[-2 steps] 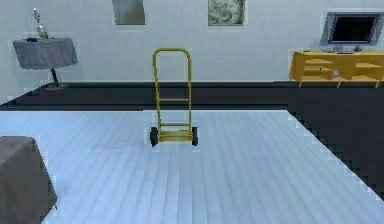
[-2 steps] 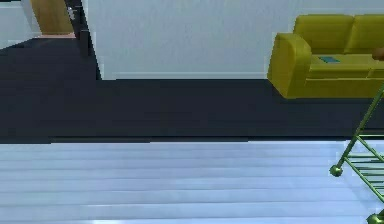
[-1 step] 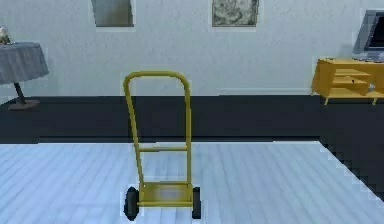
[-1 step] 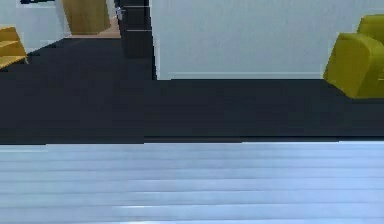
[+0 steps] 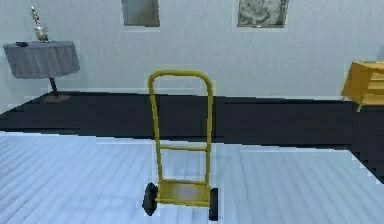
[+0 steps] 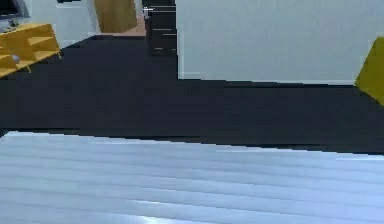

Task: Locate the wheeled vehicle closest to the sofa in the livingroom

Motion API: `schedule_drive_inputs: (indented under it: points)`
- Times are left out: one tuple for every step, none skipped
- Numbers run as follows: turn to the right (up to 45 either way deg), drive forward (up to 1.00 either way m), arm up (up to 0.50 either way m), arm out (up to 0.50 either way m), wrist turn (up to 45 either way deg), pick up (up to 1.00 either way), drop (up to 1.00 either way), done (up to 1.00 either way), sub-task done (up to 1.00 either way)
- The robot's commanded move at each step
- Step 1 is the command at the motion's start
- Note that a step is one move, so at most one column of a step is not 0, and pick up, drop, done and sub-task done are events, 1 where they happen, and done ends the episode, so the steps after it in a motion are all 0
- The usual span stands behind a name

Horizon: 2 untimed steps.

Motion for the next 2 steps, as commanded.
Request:
schedule_drive_inputs:
  points:
    - [0.0,0.25,0.00,0.00,0.0,0.00,0.00,0.00,0.00]
    - [0.0,0.00,0.00,0.00,0.0,0.00,0.00,1.00,0.00]
